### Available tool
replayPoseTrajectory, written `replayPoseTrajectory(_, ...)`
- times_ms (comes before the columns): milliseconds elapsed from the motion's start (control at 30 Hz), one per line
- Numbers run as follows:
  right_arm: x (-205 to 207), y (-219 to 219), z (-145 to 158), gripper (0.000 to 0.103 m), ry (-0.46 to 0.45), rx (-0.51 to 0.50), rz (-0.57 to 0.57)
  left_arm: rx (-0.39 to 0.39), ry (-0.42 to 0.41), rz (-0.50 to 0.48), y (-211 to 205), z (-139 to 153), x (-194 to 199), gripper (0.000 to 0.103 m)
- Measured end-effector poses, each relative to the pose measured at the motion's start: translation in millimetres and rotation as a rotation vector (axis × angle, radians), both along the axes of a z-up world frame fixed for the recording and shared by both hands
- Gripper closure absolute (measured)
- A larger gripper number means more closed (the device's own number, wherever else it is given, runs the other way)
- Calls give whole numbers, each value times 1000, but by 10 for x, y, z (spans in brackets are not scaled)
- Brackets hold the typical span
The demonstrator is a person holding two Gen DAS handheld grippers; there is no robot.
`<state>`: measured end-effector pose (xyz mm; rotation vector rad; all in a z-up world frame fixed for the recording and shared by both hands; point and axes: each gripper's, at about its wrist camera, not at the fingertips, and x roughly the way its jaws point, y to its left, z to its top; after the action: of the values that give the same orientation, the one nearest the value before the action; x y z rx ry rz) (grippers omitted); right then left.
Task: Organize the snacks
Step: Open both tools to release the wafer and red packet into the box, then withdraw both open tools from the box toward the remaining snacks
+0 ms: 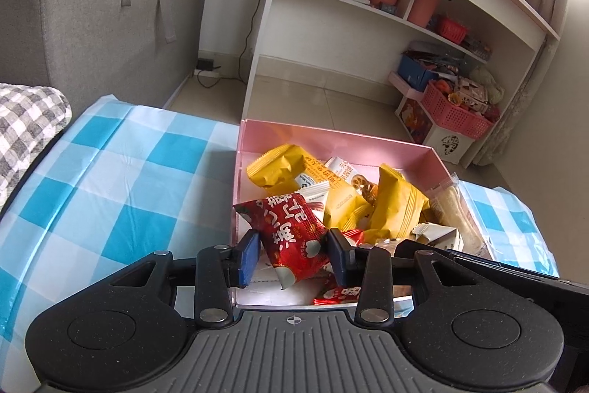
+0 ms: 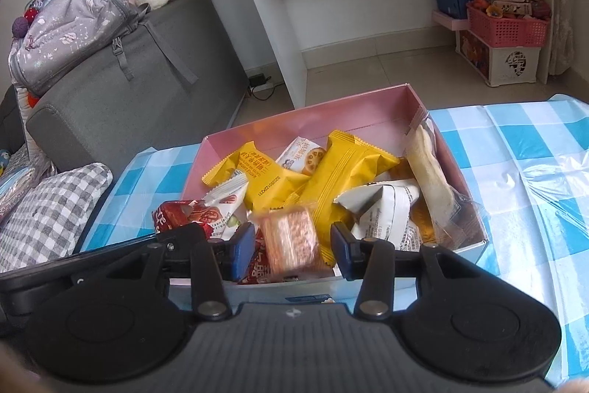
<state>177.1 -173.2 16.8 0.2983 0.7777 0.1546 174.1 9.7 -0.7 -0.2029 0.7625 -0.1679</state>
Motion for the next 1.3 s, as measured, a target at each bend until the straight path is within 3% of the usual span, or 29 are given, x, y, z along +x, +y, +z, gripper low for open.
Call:
replayPoseTrajectory(133,-21,-29,29,43,-8,21,-18,-3,1,1,8,9,-6,52)
replayPoseTrajectory(867,-190,-122,112,25,10,-37,2,98,18,-87,-9,88,-300,30)
replayPoseTrajectory(1167,-325,-191,117,15,36,-83,23,184,28,-143,-8,65,-540,15)
replayPoseTrajectory(1300,-381,-234,106,12,51,-118,30,260,19,-198,-45,41,-685,11)
